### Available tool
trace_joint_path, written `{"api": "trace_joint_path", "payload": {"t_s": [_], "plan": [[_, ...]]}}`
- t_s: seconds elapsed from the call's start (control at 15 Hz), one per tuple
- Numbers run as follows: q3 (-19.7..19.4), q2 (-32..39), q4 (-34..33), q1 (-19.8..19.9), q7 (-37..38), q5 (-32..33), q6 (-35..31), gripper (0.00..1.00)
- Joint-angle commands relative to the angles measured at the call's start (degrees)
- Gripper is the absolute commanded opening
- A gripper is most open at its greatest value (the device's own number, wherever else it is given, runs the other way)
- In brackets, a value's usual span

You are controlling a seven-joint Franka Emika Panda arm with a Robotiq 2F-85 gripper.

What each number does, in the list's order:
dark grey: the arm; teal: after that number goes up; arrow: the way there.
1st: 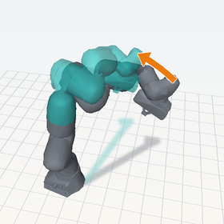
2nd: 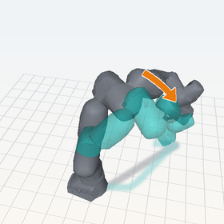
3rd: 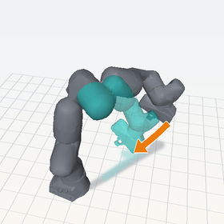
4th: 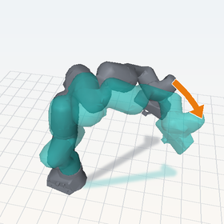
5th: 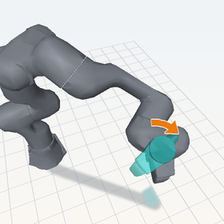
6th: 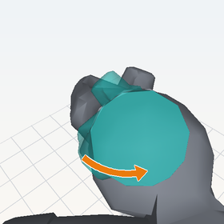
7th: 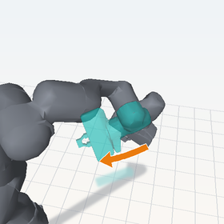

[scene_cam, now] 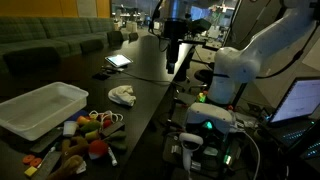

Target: Use the white cloth to push the items on the table to the left and then put the cloth in the dish

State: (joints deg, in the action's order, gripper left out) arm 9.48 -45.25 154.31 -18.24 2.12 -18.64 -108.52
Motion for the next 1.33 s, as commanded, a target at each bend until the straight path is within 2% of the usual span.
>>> {"api": "trace_joint_path", "payload": {"t_s": [0.0, 0.27, 0.67, 0.93, 1.27], "plan": [[0.6, -0.1, -0.2, 0.8, -0.4, -0.4, 0.3, 1.00], [0.6, 0.0, -0.4, 1.1, -0.5, -0.1, -0.2, 1.00], [-1.0, 4.6, -1.2, 6.8, -1.4, 5.0, -8.7, 1.00], [-2.7, 10.6, -1.4, 10.0, -2.5, 8.6, -18.3, 1.00], [-5.7, 19.9, 0.2, 12.3, -6.6, 12.2, -36.8, 1.00]]}}
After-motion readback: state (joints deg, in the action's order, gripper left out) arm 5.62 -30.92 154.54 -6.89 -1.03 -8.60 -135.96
